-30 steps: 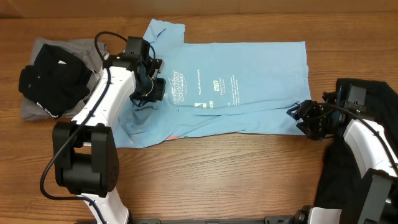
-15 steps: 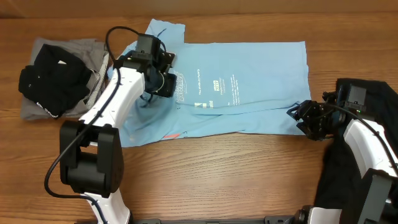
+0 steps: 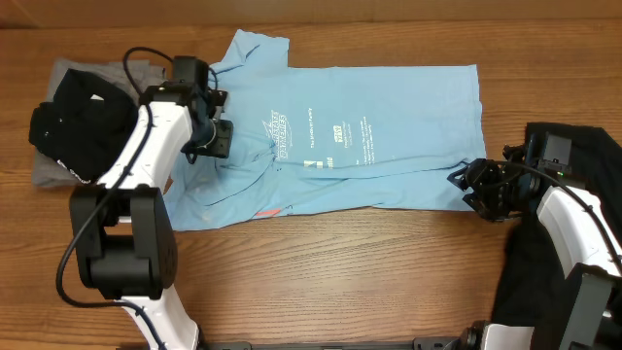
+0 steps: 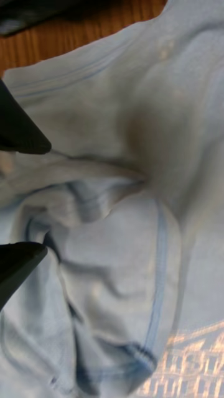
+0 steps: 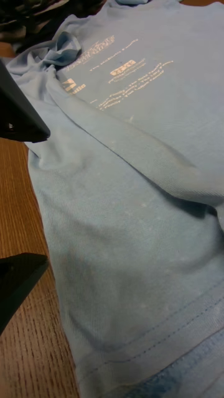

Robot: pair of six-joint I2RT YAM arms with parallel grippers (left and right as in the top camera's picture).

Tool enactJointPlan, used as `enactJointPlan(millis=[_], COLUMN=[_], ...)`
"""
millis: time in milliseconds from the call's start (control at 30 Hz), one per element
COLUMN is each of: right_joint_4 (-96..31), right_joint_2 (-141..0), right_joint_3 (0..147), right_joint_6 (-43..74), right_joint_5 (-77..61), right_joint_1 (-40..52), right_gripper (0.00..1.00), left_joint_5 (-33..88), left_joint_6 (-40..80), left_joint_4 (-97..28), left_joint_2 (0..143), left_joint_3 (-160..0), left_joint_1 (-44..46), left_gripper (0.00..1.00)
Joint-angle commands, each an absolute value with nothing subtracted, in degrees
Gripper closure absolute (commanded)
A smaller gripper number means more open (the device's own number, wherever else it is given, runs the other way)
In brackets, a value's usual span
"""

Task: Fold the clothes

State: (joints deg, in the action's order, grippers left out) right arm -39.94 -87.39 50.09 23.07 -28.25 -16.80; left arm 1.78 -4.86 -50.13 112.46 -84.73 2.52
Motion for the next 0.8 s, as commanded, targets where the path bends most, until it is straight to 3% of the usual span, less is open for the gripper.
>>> enactJointPlan(millis=[0, 200, 367, 767], right_joint_4=[-39.79, -39.81, -39.86, -40.07], right_joint_2=[-87.66, -87.66, -87.66, -87.66], right_joint_3=[51.09, 51.09, 51.09, 51.09], right_joint_6=[22.44, 22.44, 22.44, 22.22], right_joint_5=[-28.14, -28.12, -28.12, -28.1], right_joint_1=[-16.73, -16.73, -16.73, -16.73], right_gripper=[0.39, 0.39, 0.39, 0.39], left_joint_5=[5.65, 5.74, 4.54, -3.46], left_joint_6=[-4.08, -3.64, -2.92, -2.63], left_joint_4=[-48.51, -47.68, -47.53, -54.63], left_joint_2=[116.53, 119.81, 120.2, 118.1], left_joint_3=[-85.78, -85.78, -86.02, -97.23], left_joint_1=[3.03, 3.27, 3.22, 1.23], left_gripper=[0.54, 0.62, 0.96, 0.96])
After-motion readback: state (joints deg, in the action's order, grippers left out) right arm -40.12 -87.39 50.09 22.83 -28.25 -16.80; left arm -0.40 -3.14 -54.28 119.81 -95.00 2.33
